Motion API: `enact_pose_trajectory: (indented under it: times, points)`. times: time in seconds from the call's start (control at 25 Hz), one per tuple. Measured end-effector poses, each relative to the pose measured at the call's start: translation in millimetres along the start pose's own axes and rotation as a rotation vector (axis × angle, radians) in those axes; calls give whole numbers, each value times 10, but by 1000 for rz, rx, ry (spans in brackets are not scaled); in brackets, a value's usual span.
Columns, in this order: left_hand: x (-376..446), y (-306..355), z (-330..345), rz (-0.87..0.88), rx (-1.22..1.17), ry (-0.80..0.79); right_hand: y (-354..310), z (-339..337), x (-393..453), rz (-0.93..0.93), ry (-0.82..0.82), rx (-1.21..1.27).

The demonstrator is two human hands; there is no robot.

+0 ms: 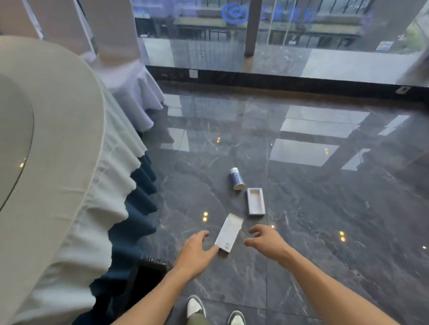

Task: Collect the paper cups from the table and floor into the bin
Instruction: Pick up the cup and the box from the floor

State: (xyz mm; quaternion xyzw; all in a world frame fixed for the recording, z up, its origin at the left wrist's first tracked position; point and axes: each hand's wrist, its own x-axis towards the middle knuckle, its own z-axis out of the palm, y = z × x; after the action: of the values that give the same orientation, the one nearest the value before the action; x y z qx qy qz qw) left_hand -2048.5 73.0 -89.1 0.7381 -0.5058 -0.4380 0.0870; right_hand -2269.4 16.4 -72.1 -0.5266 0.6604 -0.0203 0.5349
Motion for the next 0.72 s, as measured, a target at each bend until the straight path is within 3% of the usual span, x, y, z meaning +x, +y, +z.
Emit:
enact_pose_trajectory:
  times: [0.28,0.72]
  points:
    - [830,721,146,44,-52,-33,33,-840,445,53,82,34]
    - [2631,1252,203,-42,-112,-68,-57,-1860,2130,143,121,20]
